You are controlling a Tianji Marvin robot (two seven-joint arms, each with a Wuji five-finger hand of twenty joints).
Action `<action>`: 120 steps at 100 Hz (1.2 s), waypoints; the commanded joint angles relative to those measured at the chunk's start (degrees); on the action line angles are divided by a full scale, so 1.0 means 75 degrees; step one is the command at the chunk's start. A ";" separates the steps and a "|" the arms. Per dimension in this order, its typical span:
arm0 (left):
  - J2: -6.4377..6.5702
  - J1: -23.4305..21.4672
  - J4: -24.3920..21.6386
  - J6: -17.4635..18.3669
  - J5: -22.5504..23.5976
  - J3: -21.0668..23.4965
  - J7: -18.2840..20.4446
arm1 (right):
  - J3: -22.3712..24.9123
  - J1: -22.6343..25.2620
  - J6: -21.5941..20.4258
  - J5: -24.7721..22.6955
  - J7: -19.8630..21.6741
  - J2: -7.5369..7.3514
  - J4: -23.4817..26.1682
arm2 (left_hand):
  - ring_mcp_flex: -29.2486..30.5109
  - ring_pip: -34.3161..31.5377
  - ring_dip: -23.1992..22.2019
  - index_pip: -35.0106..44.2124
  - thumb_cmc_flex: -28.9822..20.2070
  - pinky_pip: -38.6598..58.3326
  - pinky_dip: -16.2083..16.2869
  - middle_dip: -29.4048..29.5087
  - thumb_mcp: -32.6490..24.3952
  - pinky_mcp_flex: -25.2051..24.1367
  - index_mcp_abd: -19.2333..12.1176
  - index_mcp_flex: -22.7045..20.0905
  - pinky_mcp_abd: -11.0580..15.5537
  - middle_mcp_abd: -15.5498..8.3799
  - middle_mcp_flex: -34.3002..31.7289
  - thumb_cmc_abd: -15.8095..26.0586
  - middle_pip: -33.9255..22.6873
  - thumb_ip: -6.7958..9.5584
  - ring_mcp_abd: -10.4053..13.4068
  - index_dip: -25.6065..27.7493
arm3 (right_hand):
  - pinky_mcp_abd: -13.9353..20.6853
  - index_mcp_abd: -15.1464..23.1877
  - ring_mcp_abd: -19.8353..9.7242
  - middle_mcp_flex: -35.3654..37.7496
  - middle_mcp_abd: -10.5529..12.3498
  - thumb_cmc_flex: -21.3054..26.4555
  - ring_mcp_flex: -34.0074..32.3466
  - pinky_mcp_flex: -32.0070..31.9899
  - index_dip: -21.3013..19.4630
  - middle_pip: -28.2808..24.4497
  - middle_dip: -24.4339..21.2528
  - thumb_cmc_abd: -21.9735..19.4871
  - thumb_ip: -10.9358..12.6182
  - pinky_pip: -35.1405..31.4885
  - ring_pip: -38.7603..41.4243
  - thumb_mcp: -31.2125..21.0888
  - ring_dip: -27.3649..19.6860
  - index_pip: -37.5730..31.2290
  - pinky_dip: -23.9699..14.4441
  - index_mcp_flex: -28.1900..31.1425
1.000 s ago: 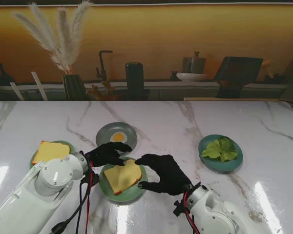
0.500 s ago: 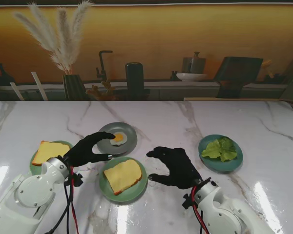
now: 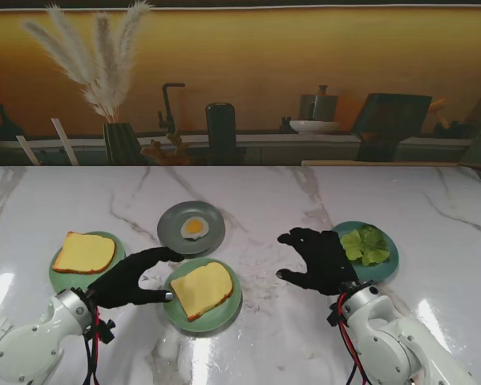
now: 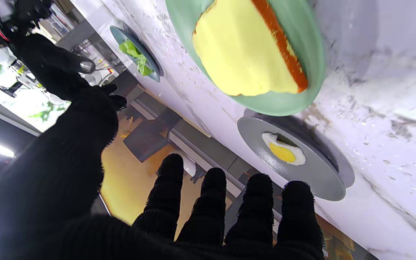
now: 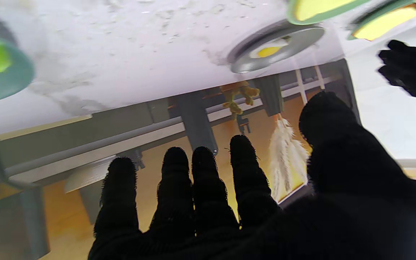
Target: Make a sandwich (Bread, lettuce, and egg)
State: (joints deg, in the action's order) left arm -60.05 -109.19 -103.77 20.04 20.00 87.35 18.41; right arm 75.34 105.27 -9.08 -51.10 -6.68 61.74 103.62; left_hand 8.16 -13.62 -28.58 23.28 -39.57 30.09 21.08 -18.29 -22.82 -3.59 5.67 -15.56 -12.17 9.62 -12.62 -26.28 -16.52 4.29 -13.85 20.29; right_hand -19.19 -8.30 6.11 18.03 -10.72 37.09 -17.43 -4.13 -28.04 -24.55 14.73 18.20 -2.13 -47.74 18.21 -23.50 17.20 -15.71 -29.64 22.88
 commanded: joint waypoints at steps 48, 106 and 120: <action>0.0087 -0.0870 0.0036 0.1055 0.0969 0.0545 -0.0140 | 0.0736 -0.0352 0.0661 -0.1245 0.0120 -0.0070 -0.0565 | -0.0793 0.0779 0.0140 -0.0392 0.0000 -0.2178 -0.0202 0.0108 0.1302 -0.0114 -0.0222 0.0934 0.0259 -0.0144 0.0594 0.0778 0.1348 0.0015 0.0531 -0.0274 | -0.0060 -0.0110 -0.0096 -0.0089 0.0050 0.0273 0.0008 -0.0018 -0.0037 -0.0119 -0.0012 0.0342 0.0149 -0.0075 -0.0015 -0.0053 -0.0063 0.0015 0.0060 0.0052; -0.0024 -0.1349 -0.0010 0.0816 0.2105 0.0816 -0.0796 | 0.1015 -0.0996 0.1011 -0.1909 0.0455 -0.0214 -0.1532 | -0.0923 0.1500 0.0785 -0.2144 -0.0293 -0.4053 -0.0964 0.0516 0.2513 0.0049 -0.0053 0.1031 0.0282 -0.0026 0.0915 0.1969 0.2211 0.0103 0.0503 -0.0674 | -0.0015 -0.0048 -0.0148 -0.0257 0.0077 0.0372 0.0090 0.0003 -0.0030 -0.0201 -0.0009 0.0488 0.0167 -0.0100 0.0022 -0.0117 -0.0070 0.0047 0.0074 -0.0157; -0.0046 -0.1360 -0.0031 0.0725 0.2132 0.0815 -0.0880 | 0.0963 -0.1178 0.1087 -0.1980 0.0449 -0.0235 -0.1767 | -0.0917 0.1465 0.0786 -0.2171 -0.0292 -0.4015 -0.1000 0.0508 0.2535 0.0063 -0.0032 0.0984 0.0271 -0.0006 0.0901 0.1969 0.2168 0.0106 0.0497 -0.0627 | -0.0013 -0.0091 -0.0151 -0.0301 0.0074 0.0434 0.0114 -0.0014 -0.0030 -0.0235 -0.0002 0.0626 0.0174 -0.0108 0.0039 -0.0140 -0.0071 0.0037 0.0076 -0.0168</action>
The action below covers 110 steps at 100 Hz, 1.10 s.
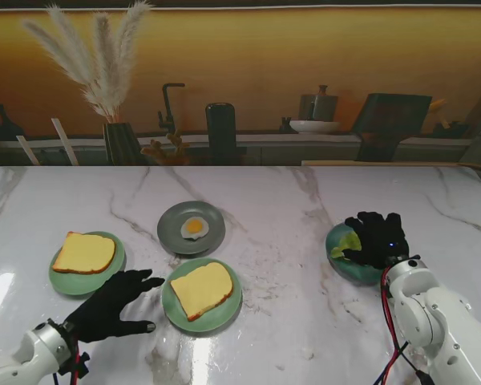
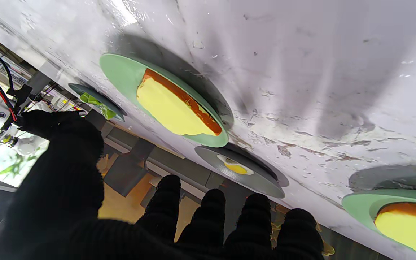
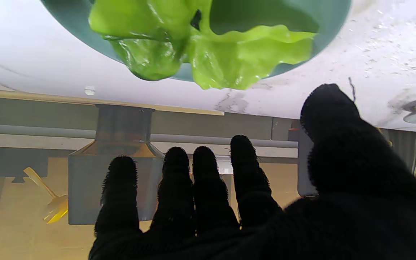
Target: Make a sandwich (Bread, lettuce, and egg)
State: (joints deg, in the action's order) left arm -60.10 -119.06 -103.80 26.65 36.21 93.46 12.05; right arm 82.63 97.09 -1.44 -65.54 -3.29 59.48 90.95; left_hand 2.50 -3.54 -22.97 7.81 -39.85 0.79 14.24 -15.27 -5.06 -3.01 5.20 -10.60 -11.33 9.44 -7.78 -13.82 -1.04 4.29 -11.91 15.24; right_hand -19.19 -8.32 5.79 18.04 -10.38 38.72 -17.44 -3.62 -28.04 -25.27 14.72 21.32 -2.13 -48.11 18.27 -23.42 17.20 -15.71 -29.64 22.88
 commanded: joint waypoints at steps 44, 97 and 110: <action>-0.0039 -0.0020 -0.0046 -0.0352 -0.0227 -0.0029 0.0067 | -0.0052 0.0222 0.0737 -0.0119 0.0039 0.0096 0.0008 | -0.0173 0.0025 -0.0122 0.0092 -0.0290 0.0036 -0.0002 -0.0128 0.0184 -0.0040 -0.0045 0.0283 0.0112 0.0024 0.0246 0.0267 -0.0018 0.0106 0.0223 0.0222 | -0.0185 -0.0202 0.0007 -0.0260 -0.0082 0.0034 0.0131 -0.0205 0.0029 -0.0106 -0.0039 0.0308 0.0142 -0.0015 0.0016 -0.0213 -0.0077 0.0068 0.0053 -0.0043; -0.0040 0.0037 -0.0026 -0.0541 -0.0270 -0.0127 0.0094 | -0.0300 0.0074 0.0956 0.0091 0.0143 0.0083 -0.0444 | -0.0187 -0.0008 -0.0327 0.0303 -0.0333 0.0161 0.0175 -0.0390 0.0157 -0.0084 -0.0095 0.0263 0.0084 0.0050 0.0247 0.0267 -0.0070 0.0105 0.0206 0.0290 | -0.0204 -0.0239 -0.0004 -0.0247 -0.0084 0.0039 0.0069 -0.0172 0.0115 -0.0077 -0.0051 0.0560 0.0143 0.0018 -0.0089 -0.0489 -0.0070 0.0208 0.0004 0.0036; -0.0036 0.0062 -0.0020 -0.0562 -0.0287 -0.0152 0.0111 | -0.0369 -0.0031 0.0982 0.0127 0.0112 0.0083 -0.0551 | -0.0187 -0.0013 -0.0366 0.0380 -0.0341 0.0170 0.0204 -0.0448 0.0158 -0.0088 -0.0152 0.0264 0.0079 0.0048 0.0245 0.0265 -0.0078 0.0102 0.0207 0.0318 | -0.0155 -0.0257 0.0027 -0.0221 -0.0078 0.0107 0.0044 -0.0064 0.0104 -0.0076 -0.0051 0.0589 0.0141 -0.0025 -0.0043 -0.0514 -0.0048 0.0188 -0.0020 0.0061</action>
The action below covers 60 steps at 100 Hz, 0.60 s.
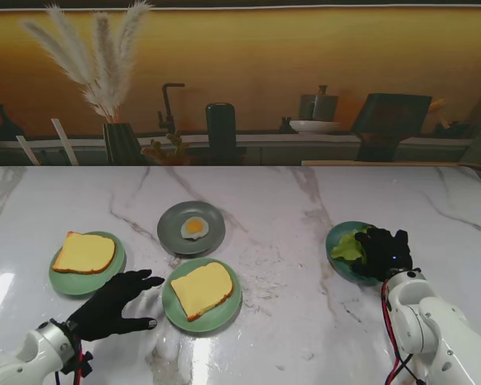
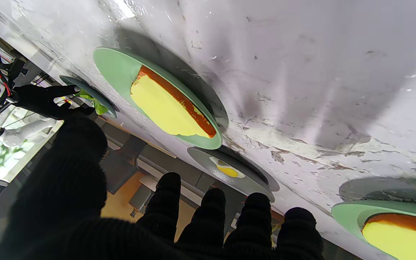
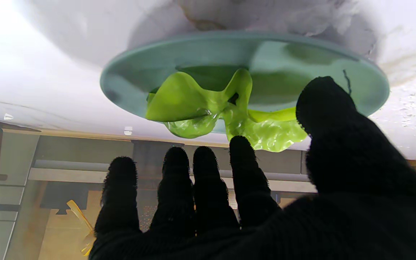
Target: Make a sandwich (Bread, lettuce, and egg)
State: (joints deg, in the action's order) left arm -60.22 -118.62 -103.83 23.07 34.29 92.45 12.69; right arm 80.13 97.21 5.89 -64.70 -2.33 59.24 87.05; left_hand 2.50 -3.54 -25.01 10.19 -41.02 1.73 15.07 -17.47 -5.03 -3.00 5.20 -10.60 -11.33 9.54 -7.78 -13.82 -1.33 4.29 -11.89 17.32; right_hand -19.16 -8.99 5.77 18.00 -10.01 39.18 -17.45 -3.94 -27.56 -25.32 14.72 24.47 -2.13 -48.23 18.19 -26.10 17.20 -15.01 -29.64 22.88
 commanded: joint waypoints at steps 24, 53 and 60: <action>-0.0016 0.0029 -0.0011 -0.0129 -0.0057 -0.0033 0.0062 | -0.0205 -0.0192 0.0101 0.0080 -0.0033 0.0111 -0.0245 | -0.0186 -0.0021 -0.0154 0.0206 -0.0195 0.0065 0.0148 -0.0233 0.0155 -0.0096 -0.0181 0.0262 0.0058 0.0030 0.0246 0.0258 -0.0044 0.0097 0.0207 0.0098 | -0.0164 -0.0119 0.0013 -0.0014 -0.0086 0.0386 -0.0143 0.0261 -0.0007 -0.0135 -0.0023 0.0374 0.0182 -0.0192 0.0113 -0.0208 -0.0008 -0.0037 -0.0090 0.0247; -0.0014 0.0029 -0.0023 -0.0215 -0.0085 -0.0044 0.0095 | -0.0458 -0.0360 0.0318 0.0218 -0.0142 0.0129 -0.0491 | -0.0188 -0.0029 -0.0216 0.0320 -0.0228 0.0095 0.0221 -0.0296 0.0135 -0.0104 -0.0190 0.0262 0.0043 0.0025 0.0243 0.0263 -0.0049 0.0102 0.0206 0.0131 | 0.0086 -0.0148 0.0002 0.0690 0.0008 0.1244 -0.0940 0.1233 -0.0098 -0.0661 0.0229 0.0554 0.0302 -0.1281 0.0849 -0.0482 0.0242 -0.0526 -0.0522 0.0610; -0.0014 0.0031 -0.0024 -0.0231 -0.0086 -0.0048 0.0100 | -0.0515 -0.0402 0.0374 0.0232 -0.0178 0.0133 -0.0546 | -0.0188 -0.0029 -0.0225 0.0348 -0.0230 0.0102 0.0235 -0.0306 0.0133 -0.0103 -0.0191 0.0260 0.0047 0.0019 0.0242 0.0259 -0.0051 0.0102 0.0212 0.0139 | 0.0338 -0.0138 0.0033 0.1017 0.0017 0.1309 -0.1393 0.1661 -0.0074 -0.0905 0.0350 0.0522 0.0320 -0.1865 0.1407 -0.0638 0.0548 -0.0700 -0.0952 0.0719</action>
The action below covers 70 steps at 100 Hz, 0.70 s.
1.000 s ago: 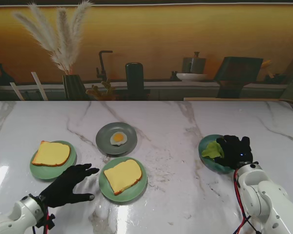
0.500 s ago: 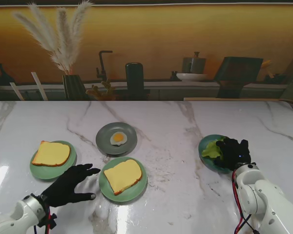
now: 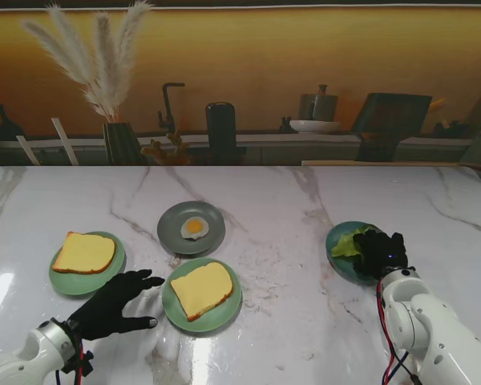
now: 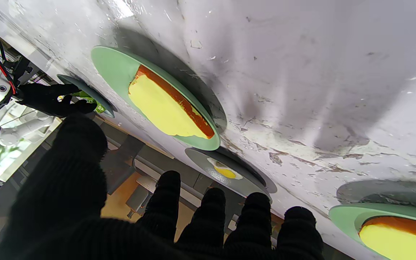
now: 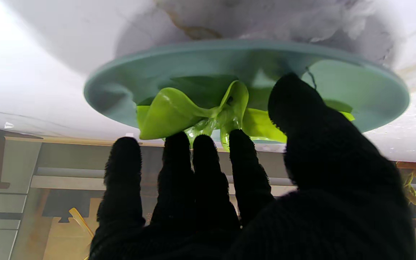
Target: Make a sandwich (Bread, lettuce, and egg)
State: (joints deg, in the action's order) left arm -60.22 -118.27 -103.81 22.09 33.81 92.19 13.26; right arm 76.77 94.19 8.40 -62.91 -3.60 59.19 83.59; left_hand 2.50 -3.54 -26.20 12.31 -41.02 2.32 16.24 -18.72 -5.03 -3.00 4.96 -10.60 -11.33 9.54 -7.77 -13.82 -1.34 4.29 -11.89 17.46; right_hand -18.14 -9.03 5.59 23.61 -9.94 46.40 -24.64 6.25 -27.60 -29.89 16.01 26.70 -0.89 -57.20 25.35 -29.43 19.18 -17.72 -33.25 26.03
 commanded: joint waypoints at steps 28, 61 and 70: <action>-0.0014 -0.0006 -0.0025 -0.0150 -0.0013 -0.0021 0.0034 | -0.0262 -0.0175 0.0117 0.0084 -0.0218 0.0157 -0.0328 | -0.0190 -0.0030 -0.0107 0.0208 -0.0255 0.0055 0.0158 -0.0189 0.0104 -0.0113 -0.0147 0.0257 0.0043 0.0020 0.0242 0.0248 -0.0057 0.0114 0.0203 0.0155 | 0.0787 0.0345 -0.0180 0.2045 0.0406 0.0804 -0.2170 0.2056 0.0116 -0.1207 0.0960 0.0349 -0.0088 -0.1659 0.2359 -0.0878 0.1543 -0.1574 -0.1803 0.1489; -0.0012 0.0003 -0.0004 -0.0218 -0.0036 -0.0045 0.0061 | -0.0390 -0.0280 0.0242 0.0169 -0.0300 0.0177 -0.0429 | -0.0188 -0.0015 -0.0109 0.0335 -0.0251 0.0057 0.0206 -0.0205 0.0095 -0.0122 -0.0142 0.0255 0.0035 0.0027 0.0242 0.0236 -0.0048 0.0114 0.0207 0.0172 | 0.0962 0.1277 -0.0100 0.3836 0.0685 0.1740 -0.3444 0.3150 0.1569 -0.1298 0.1916 0.1110 -0.0791 -0.2165 0.3368 -0.1370 0.2419 -0.4634 -0.2505 0.2171; -0.0012 0.0006 -0.0003 -0.0244 -0.0045 -0.0052 0.0066 | -0.0401 -0.0310 0.0272 0.0265 -0.0270 0.0190 -0.0432 | -0.0187 -0.0013 -0.0108 0.0369 -0.0261 0.0053 0.0215 -0.0207 0.0089 -0.0120 -0.0139 0.0259 0.0039 0.0022 0.0241 0.0232 -0.0047 0.0114 0.0214 0.0173 | 0.0939 0.1515 -0.0033 0.3869 0.0546 0.1767 -0.3551 0.3362 0.1346 -0.1521 0.2162 0.1139 -0.0805 -0.2303 0.3770 -0.1465 0.2690 -0.4902 -0.2652 0.2348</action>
State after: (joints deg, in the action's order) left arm -60.21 -118.15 -103.81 21.04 33.67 91.91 13.58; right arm 74.22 91.45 10.28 -61.54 -6.29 59.38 81.16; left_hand 2.50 -3.54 -26.29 14.61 -41.02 2.82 17.31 -19.28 -5.03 -3.00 4.96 -10.60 -11.33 9.55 -7.77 -13.82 -1.35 4.29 -11.89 18.07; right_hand -11.32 -4.85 6.34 47.68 -7.62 52.27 -48.39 30.40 -15.11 -34.52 28.41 34.74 -6.47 -72.47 49.11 -37.29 36.72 -45.78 -51.72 38.47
